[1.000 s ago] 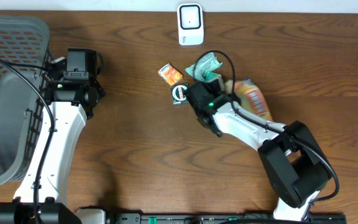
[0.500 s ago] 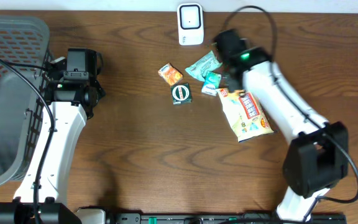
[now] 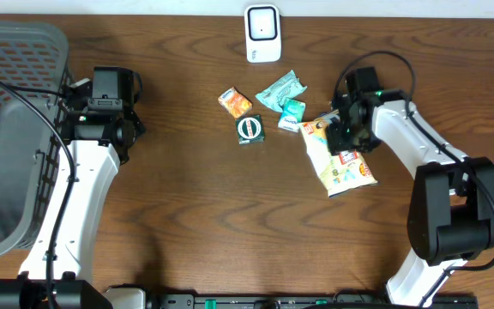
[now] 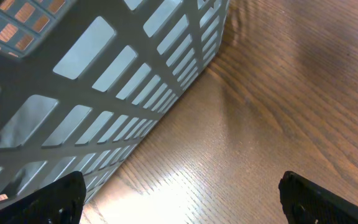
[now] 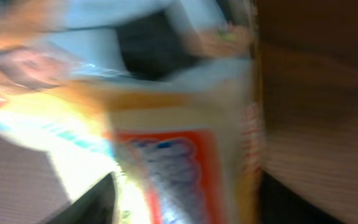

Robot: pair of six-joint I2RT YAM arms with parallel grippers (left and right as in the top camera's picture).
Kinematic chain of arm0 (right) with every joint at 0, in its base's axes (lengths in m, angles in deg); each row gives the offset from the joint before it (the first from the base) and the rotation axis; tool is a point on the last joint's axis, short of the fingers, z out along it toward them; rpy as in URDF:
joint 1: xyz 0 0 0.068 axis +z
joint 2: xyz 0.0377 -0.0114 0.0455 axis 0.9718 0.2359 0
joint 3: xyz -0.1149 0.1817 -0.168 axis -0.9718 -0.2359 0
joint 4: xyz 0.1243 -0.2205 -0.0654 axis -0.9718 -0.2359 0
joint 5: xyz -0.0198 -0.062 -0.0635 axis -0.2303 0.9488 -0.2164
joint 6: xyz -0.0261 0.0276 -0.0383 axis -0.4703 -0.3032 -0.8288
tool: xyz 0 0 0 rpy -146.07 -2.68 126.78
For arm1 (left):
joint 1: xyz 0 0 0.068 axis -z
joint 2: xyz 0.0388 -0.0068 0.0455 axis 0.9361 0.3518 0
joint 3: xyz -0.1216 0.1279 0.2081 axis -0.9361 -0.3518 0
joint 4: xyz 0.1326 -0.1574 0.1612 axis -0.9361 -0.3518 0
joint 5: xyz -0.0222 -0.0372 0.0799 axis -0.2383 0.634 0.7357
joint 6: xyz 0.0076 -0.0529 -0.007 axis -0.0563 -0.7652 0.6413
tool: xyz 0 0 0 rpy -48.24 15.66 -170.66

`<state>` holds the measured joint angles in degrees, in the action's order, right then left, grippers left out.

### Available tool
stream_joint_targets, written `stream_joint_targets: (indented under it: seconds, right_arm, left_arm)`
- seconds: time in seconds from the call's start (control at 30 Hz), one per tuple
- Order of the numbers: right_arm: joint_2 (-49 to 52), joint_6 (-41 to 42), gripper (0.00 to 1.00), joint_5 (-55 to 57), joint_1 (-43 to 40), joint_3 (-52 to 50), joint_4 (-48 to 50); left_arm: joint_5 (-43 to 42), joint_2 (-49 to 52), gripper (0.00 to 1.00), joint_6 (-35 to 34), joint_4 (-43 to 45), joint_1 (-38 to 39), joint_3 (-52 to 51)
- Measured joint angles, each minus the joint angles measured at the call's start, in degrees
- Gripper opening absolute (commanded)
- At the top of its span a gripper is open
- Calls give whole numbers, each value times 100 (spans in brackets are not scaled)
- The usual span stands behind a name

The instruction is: Scan the item barcode

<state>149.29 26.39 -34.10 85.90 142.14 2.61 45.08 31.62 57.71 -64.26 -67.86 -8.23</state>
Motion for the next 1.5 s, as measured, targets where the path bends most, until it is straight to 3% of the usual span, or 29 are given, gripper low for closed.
stream_joint_targets:
  seconds: [0.03,0.07,0.47,0.57,0.87,1.1,1.37,1.5]
  right_arm:
    - [0,-11,6,-59,11,-85,74]
    - [0,-15,1,-105,35,-138,109]
    - [-120,503,1,-216,83,590,46]
    - [-308,800,1,-227,83,1003,688]
    - [-636,1620,1,-232,345,1318,3952]
    - [557,2155,1,-229,850,1377,6861]
    - [1961,2256,1,319,1062,1921,7248]
    - [2149,2214,1,481,1029,2159,7226]
  left_arm:
    - [0,0,98,0,0,0,0]
    - [0,0,98,0,2,0,0]
    - [0,0,98,0,2,0,0]
    - [0,0,98,0,0,0,0]
    - [2,0,98,0,2,0,0]
    - [2,4,98,0,4,0,0]
    - [2,4,98,0,0,0,0]
    - [2,4,98,0,0,0,0]
